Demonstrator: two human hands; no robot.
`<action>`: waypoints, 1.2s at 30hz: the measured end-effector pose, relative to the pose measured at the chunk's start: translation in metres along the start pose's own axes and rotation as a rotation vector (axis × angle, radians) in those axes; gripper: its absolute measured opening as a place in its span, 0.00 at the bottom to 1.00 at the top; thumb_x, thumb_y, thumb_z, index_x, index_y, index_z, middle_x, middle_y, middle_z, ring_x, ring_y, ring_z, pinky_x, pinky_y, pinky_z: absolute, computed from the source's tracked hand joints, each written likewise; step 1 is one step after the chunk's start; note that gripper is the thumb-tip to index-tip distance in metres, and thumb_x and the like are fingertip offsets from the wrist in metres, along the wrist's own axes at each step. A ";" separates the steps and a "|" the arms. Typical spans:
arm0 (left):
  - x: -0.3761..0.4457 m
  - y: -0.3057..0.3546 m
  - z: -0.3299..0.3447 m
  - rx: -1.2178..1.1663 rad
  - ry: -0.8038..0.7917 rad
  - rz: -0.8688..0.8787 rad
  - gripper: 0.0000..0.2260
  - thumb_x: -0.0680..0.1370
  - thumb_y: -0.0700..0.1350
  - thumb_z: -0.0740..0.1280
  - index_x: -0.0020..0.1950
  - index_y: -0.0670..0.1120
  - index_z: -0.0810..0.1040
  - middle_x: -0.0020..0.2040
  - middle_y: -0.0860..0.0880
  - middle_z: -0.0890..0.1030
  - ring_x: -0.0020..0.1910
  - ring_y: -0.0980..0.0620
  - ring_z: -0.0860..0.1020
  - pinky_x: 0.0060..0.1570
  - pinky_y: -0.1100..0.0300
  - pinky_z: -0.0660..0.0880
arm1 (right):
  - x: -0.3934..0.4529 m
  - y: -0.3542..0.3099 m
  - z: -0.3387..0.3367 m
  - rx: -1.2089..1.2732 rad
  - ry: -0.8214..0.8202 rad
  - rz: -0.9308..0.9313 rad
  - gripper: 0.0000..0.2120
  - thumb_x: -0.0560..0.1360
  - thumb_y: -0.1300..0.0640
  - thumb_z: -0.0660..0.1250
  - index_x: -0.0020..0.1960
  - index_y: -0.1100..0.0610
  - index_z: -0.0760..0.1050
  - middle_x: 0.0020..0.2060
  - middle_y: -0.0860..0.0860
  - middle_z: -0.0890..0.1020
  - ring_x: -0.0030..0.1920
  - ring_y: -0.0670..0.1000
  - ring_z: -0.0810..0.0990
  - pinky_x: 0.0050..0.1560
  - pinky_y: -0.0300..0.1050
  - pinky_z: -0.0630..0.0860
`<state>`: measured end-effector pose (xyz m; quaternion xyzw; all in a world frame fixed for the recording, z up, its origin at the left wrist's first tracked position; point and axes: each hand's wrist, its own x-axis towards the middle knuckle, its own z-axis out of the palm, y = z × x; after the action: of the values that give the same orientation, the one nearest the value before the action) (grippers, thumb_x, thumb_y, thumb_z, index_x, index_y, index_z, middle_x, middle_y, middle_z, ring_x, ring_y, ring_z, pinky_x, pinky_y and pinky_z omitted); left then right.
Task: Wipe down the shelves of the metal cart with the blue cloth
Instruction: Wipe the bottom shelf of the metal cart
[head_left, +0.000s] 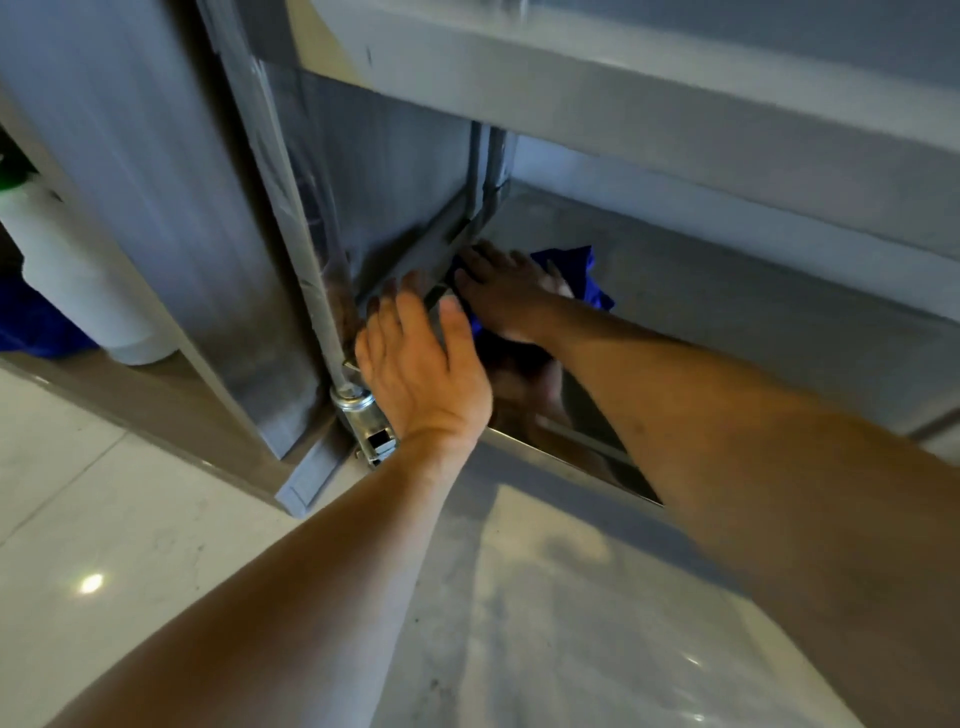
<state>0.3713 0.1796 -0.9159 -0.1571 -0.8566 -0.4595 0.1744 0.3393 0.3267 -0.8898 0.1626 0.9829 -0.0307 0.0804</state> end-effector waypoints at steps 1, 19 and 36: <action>0.000 0.000 -0.002 -0.045 0.003 -0.019 0.26 0.81 0.56 0.49 0.69 0.42 0.74 0.64 0.40 0.78 0.65 0.40 0.74 0.68 0.44 0.63 | -0.011 -0.008 0.003 0.016 0.013 -0.042 0.28 0.83 0.38 0.45 0.81 0.43 0.47 0.82 0.46 0.44 0.80 0.59 0.45 0.74 0.72 0.47; -0.030 0.037 -0.019 -0.276 -0.147 -0.067 0.23 0.78 0.63 0.53 0.41 0.49 0.78 0.40 0.48 0.80 0.48 0.43 0.77 0.54 0.52 0.69 | -0.205 0.049 0.039 0.124 0.192 0.165 0.37 0.74 0.25 0.38 0.80 0.37 0.48 0.80 0.42 0.57 0.79 0.57 0.53 0.70 0.68 0.49; -0.147 0.148 0.046 0.111 -0.712 0.381 0.28 0.80 0.66 0.54 0.77 0.55 0.64 0.74 0.45 0.69 0.74 0.40 0.65 0.71 0.40 0.65 | -0.397 0.277 0.068 0.137 0.231 0.826 0.36 0.76 0.26 0.40 0.80 0.39 0.46 0.81 0.46 0.55 0.80 0.59 0.49 0.70 0.78 0.43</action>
<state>0.5581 0.2807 -0.8967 -0.4526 -0.8425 -0.2889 -0.0428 0.8096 0.4574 -0.8990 0.5495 0.8336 -0.0425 -0.0357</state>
